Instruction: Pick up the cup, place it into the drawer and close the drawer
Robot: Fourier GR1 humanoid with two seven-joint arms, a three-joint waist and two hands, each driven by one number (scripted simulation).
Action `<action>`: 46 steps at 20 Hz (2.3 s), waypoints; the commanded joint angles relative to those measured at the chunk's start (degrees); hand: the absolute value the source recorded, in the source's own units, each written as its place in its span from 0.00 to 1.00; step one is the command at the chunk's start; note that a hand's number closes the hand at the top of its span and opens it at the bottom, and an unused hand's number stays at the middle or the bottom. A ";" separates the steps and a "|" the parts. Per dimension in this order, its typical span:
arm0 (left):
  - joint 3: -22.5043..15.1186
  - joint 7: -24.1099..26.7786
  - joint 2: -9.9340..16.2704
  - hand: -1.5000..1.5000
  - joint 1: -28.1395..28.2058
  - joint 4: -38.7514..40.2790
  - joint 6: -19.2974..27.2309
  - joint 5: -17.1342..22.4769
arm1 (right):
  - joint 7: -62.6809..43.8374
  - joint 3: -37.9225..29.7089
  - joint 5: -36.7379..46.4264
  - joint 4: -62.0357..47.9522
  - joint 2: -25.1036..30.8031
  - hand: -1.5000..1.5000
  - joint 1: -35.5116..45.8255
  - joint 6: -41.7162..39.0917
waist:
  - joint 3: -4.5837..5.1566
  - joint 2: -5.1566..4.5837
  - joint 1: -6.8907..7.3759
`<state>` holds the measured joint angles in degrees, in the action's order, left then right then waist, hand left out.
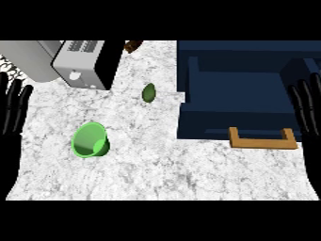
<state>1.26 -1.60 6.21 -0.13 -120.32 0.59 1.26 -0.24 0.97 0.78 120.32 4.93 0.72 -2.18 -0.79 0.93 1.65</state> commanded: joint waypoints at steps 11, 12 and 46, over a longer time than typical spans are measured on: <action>-5.53 -2.22 -4.21 0.00 7.47 1.40 -7.01 12.92 | -0.39 -0.77 2.71 -2.36 1.73 0.00 -1.89 -1.18 | 0.80 -0.91 -1.67; -3.68 -0.94 -3.17 0.00 9.26 2.10 -9.01 15.16 | -1.35 -1.31 1.40 -1.62 2.34 0.00 -2.59 -2.28 | 0.80 -0.90 -1.63; 13.44 39.30 4.52 0.00 -1.39 67.33 -16.06 4.32 | -2.62 -2.72 2.69 -4.50 0.27 0.00 3.49 -2.85 | 0.84 -0.97 -1.77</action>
<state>13.13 31.12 8.51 -0.73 -61.37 -11.67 5.27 0.09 -4.57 1.12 113.99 7.19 2.99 -7.16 0.02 -0.04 -0.18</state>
